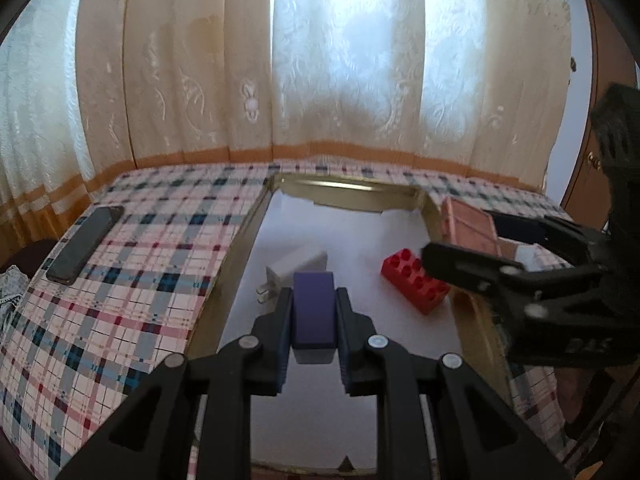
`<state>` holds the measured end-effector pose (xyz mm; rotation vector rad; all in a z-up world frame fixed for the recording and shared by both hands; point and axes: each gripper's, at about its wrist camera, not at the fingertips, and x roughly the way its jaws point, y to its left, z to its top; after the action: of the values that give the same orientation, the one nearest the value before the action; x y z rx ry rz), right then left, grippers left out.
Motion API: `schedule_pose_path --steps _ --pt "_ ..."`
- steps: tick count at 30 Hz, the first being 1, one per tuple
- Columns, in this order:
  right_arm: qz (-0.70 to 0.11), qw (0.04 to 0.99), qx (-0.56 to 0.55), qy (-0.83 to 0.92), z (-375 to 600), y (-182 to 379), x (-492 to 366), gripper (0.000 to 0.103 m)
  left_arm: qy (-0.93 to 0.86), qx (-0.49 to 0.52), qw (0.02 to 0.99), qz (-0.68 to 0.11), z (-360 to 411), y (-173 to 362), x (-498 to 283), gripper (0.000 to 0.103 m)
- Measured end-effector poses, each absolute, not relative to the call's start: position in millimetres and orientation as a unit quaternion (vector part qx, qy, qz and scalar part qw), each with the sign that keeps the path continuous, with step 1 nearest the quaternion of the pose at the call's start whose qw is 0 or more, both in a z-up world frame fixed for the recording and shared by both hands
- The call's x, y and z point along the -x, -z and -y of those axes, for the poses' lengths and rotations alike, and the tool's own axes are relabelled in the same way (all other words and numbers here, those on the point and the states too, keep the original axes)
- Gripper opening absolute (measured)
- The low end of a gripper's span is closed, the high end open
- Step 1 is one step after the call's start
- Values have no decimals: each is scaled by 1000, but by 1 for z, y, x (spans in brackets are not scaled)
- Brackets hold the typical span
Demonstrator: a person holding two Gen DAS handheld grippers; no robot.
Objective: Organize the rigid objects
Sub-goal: 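Lower the purple block and rose-gold case into the tin and open both grippers, then close the left gripper around the lime-green Lego block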
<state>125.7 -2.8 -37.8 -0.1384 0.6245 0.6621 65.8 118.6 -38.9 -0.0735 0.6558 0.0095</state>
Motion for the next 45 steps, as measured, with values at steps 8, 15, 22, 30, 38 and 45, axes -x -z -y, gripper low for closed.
schedule_pose_path --steps 8,15,22,30,38,45 --pt "-327 884 71 -325 -15 55 -149 87 -16 20 937 -347 -121 50 -85 19" --pt "-322 884 72 -333 -19 53 -147 88 -44 15 943 -331 -124 45 -79 64" --pt "-300 899 56 -315 25 38 -123 90 -58 26 952 -298 -123 29 -59 84" --pt "-264 929 34 -258 120 24 -80 91 -4 11 964 -265 -63 13 -41 95" --pt "-258 955 4 -147 218 41 -58 91 58 -26 961 -269 23 24 -40 98" --pt "-271 957 -33 -101 266 59 -64 91 71 -66 950 -296 76 46 -59 88"
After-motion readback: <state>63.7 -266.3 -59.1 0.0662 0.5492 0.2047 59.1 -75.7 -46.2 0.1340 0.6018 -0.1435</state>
